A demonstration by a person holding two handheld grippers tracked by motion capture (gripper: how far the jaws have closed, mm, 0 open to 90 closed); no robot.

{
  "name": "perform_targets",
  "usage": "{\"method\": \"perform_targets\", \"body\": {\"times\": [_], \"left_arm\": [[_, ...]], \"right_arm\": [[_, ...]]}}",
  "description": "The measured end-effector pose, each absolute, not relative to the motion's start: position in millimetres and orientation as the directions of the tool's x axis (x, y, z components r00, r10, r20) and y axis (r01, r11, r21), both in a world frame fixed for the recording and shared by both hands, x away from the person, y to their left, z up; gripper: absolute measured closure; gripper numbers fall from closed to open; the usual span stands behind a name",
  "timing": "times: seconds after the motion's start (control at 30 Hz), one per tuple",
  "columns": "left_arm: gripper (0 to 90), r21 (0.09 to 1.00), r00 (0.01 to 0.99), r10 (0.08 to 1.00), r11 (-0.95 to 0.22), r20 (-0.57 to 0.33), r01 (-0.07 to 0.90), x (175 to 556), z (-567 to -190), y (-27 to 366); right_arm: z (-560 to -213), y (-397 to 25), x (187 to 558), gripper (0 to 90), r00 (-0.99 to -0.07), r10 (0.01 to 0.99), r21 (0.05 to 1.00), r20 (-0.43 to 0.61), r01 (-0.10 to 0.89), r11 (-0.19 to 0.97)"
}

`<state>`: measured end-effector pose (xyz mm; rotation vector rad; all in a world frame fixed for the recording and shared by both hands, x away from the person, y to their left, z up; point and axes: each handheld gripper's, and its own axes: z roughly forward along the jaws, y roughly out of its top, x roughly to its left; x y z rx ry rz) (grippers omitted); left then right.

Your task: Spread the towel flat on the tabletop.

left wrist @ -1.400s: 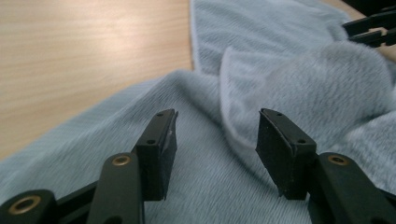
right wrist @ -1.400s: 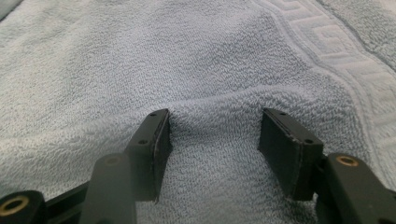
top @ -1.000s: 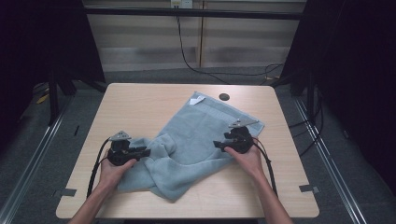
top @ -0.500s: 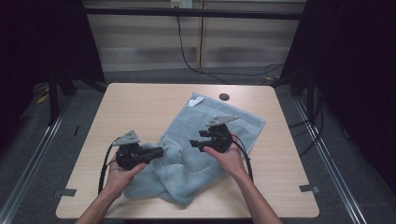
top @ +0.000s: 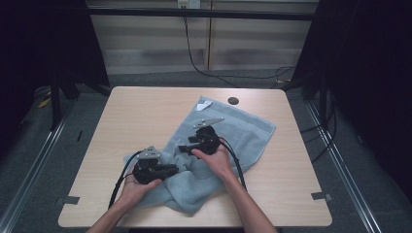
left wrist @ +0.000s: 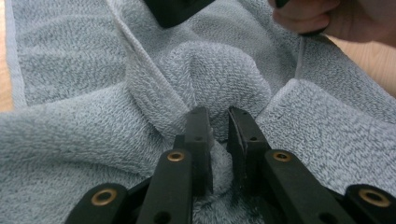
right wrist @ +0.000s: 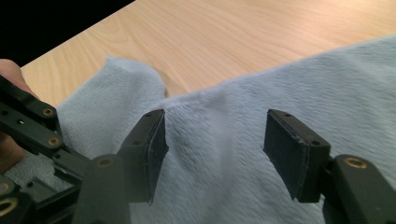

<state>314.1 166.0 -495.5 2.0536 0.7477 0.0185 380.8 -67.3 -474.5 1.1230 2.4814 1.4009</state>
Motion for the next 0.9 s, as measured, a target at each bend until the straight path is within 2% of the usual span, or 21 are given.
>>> {"method": "perform_targets", "body": {"times": [0.2,0.27,0.3,0.33,0.37,0.4,0.43,0.5,0.57,0.63,0.8,0.9], "left_arm": [[78.6,0.780,0.816,0.518,-0.387,-0.258,0.492,313,-498,165],[76.5,0.778,0.814,0.514,-0.381,-0.271,0.500,313,-497,166],[75.1,0.778,0.814,0.514,-0.381,-0.271,0.500,313,-497,166],[75.1,0.779,0.817,0.509,-0.381,-0.273,0.498,312,-497,167],[73.0,0.781,0.820,0.505,-0.383,-0.271,0.494,312,-496,168],[66.6,0.782,0.821,0.498,-0.378,-0.279,0.495,312,-495,168],[66.6,0.782,0.822,0.495,-0.377,-0.282,0.496,311,-494,170],[59.7,0.786,0.820,0.492,-0.364,-0.293,0.499,311,-490,174],[51.5,0.793,0.818,0.493,-0.350,-0.297,0.499,311,-484,183],[48.2,0.801,0.802,0.512,-0.316,-0.307,0.508,313,-479,195],[48.6,0.810,0.699,0.625,-0.177,-0.347,0.560,328,-474,244],[48.8,0.806,0.665,0.677,-0.179,-0.315,0.564,334,-476,258]], "right_arm": [[-476,-52,381,37.0,-0.745,0.601,0.772,0.290,0.553,0.313],[-478,-47,382,50.9,-0.746,0.606,0.762,0.277,0.555,0.334],[-478,-47,382,50.9,-0.746,0.606,0.762,0.277,0.555,0.334],[-481,-47,383,57.3,-0.749,0.603,0.757,0.276,0.556,0.343],[-484,-47,383,66.6,-0.745,0.608,0.749,0.275,0.562,0.350],[-488,-49,382,77.5,-0.748,0.601,0.745,0.283,0.566,0.353],[-488,-49,382,77.5,-0.748,0.601,0.745,0.283,0.566,0.353],[-490,-52,380,84.3,-0.746,0.600,0.747,0.289,0.568,0.346],[-488,-60,378,86.2,-0.741,0.610,0.752,0.281,0.565,0.339],[-485,-65,377,86.3,-0.733,0.621,0.755,0.277,0.566,0.331],[-474,-82,372,86.3,-0.730,0.631,0.774,0.262,0.550,0.315],[-473,-91,370,86.2,-0.727,0.635,0.780,0.261,0.546,0.305]]}}
